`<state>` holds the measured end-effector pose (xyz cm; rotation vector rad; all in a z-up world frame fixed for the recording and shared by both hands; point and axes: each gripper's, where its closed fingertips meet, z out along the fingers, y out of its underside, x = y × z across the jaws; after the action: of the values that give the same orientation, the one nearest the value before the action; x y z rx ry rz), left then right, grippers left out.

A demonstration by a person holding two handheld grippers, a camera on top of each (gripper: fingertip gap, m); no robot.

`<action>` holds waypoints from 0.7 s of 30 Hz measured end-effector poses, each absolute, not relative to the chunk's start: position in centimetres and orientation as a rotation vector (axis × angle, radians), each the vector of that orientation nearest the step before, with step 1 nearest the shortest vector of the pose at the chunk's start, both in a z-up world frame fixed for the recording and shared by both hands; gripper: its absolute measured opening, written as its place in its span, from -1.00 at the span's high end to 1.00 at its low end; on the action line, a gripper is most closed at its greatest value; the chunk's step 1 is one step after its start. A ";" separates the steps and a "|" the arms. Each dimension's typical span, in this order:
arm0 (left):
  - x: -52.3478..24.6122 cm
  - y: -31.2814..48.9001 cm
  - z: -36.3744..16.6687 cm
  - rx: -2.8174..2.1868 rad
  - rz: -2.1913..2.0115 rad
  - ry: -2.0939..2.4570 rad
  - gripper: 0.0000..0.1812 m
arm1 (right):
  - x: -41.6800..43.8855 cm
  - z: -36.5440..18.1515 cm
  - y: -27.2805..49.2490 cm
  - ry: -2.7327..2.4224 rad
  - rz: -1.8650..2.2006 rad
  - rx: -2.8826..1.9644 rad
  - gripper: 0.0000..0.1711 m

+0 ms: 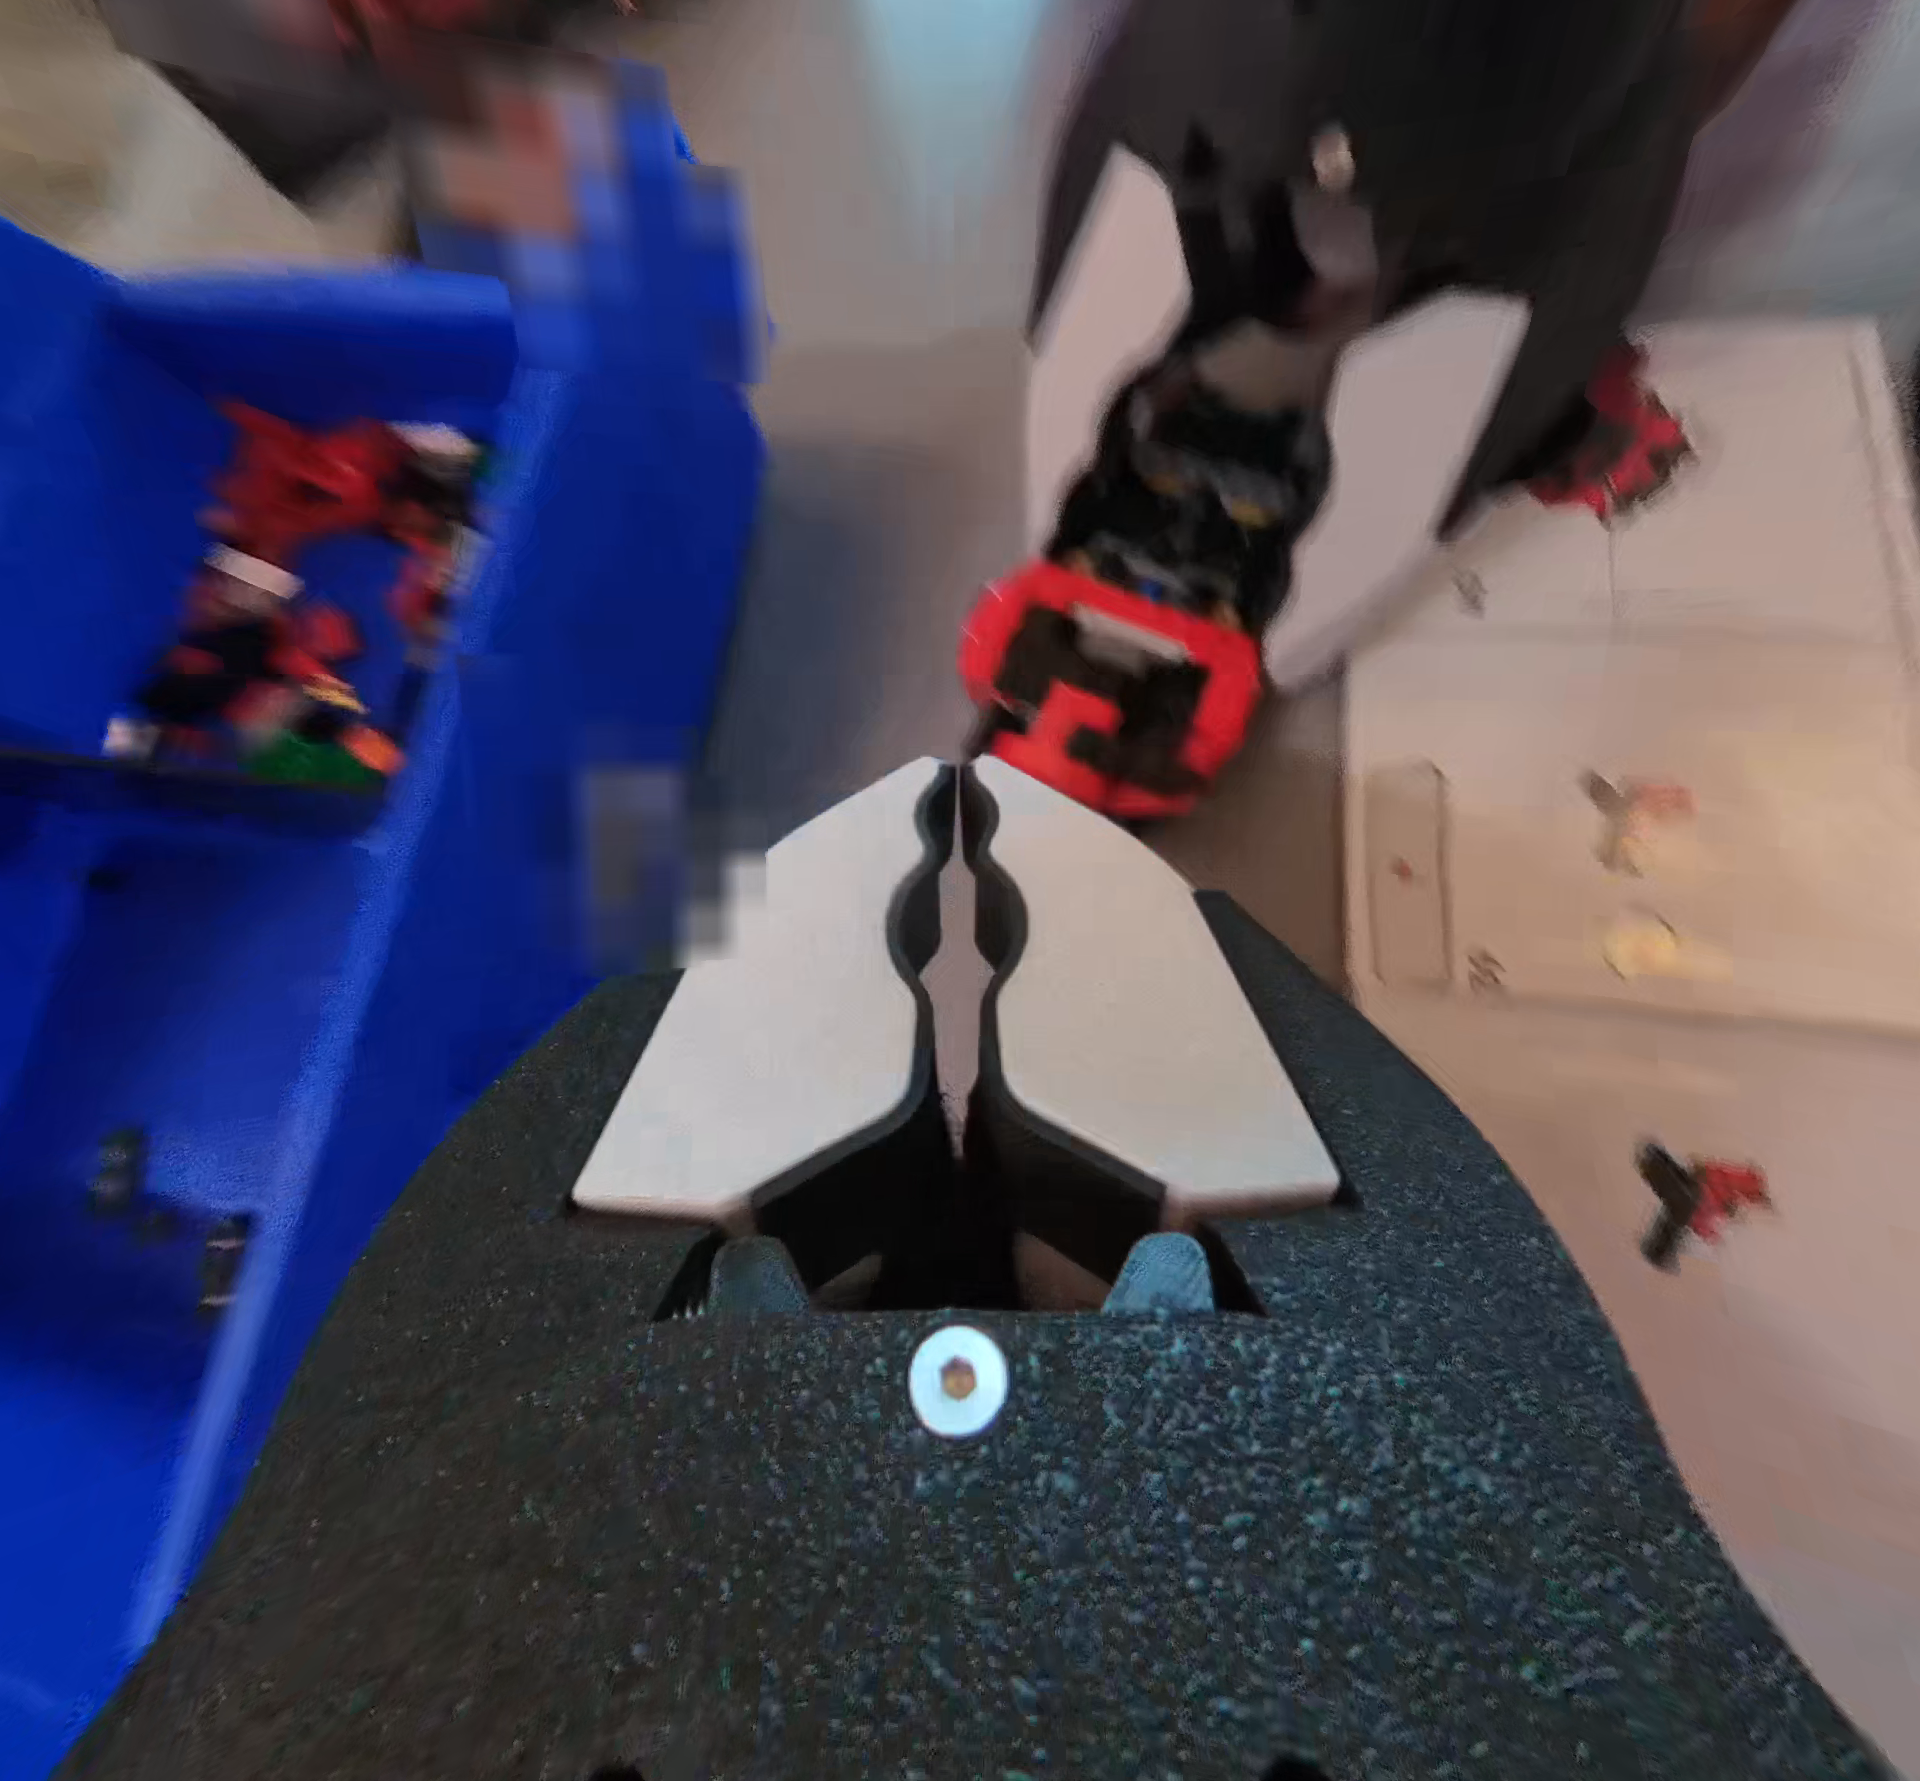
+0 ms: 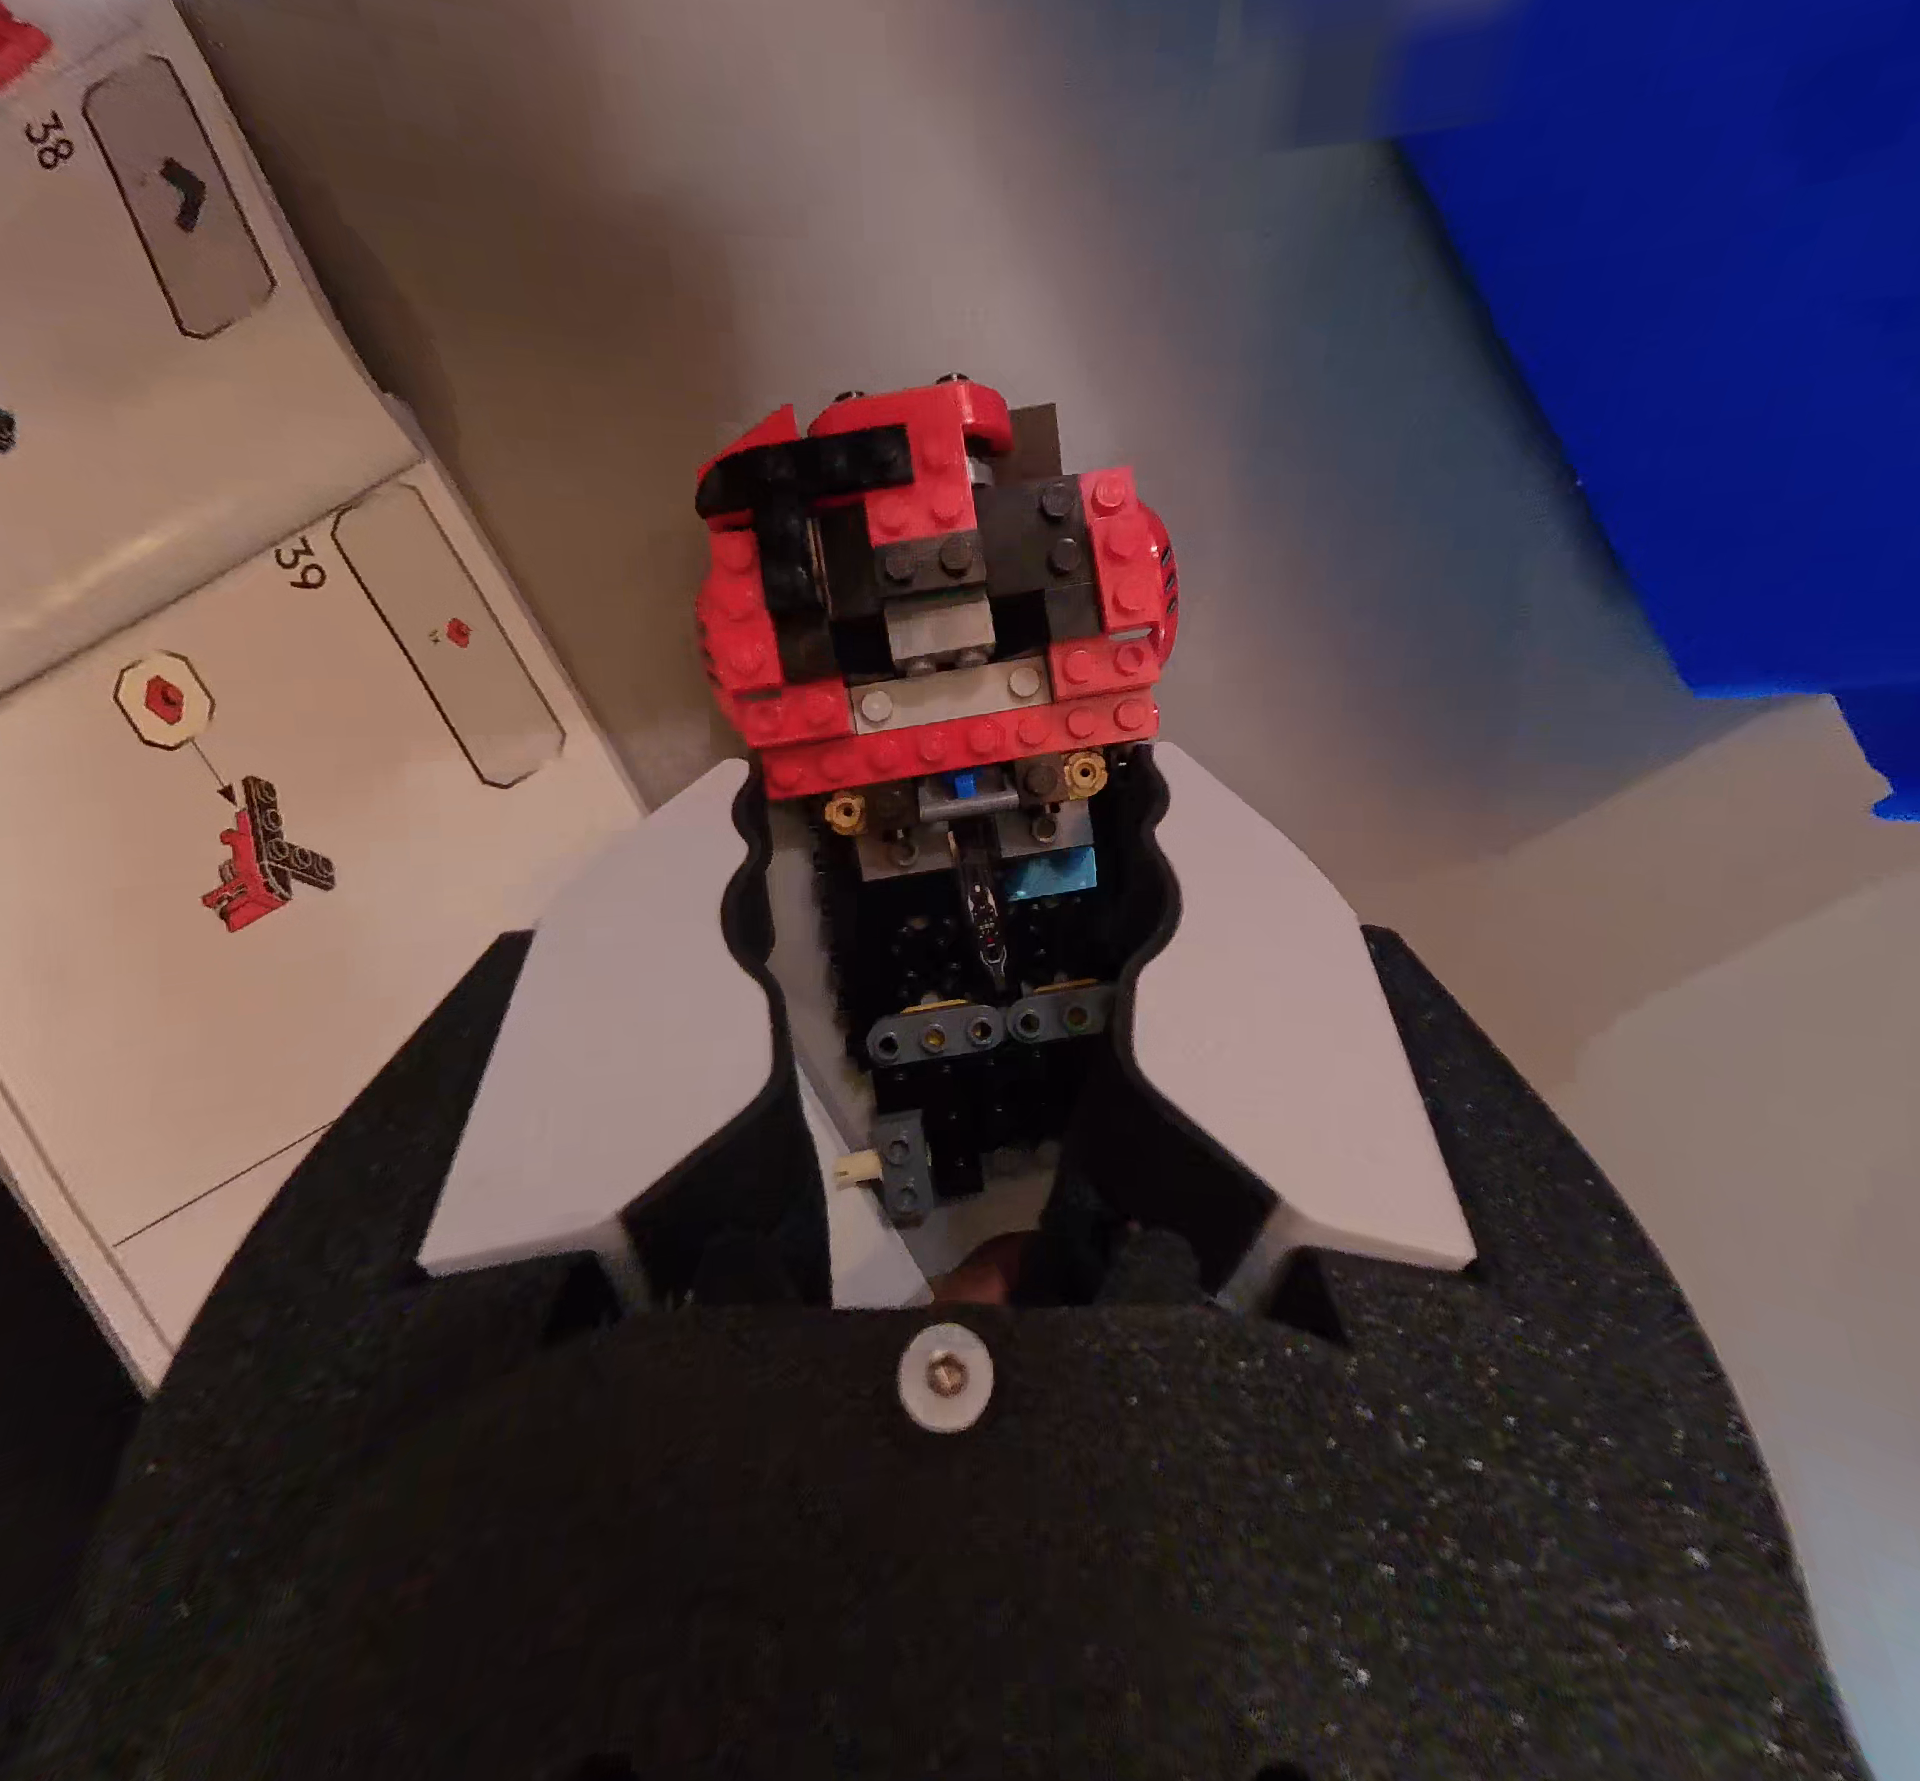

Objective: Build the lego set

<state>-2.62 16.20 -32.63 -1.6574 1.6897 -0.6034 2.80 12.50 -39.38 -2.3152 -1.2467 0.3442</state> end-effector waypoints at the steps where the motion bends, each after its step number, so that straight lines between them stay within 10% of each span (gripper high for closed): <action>1: -3.1 15.4 -33.9 -1.722 -0.589 1.757 1.00 | 2.8 -39.4 12.5 -1.260 0.334 -2.317 0.23; 21: -2.3 13.8 -38.2 -1.778 -0.495 1.818 1.00 | 2.8 -39.5 12.4 -1.271 0.327 -2.358 0.23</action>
<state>-2.28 13.79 -38.21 -1.7784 1.8177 -0.4946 2.79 12.44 -39.47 -2.3581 -1.2705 0.3269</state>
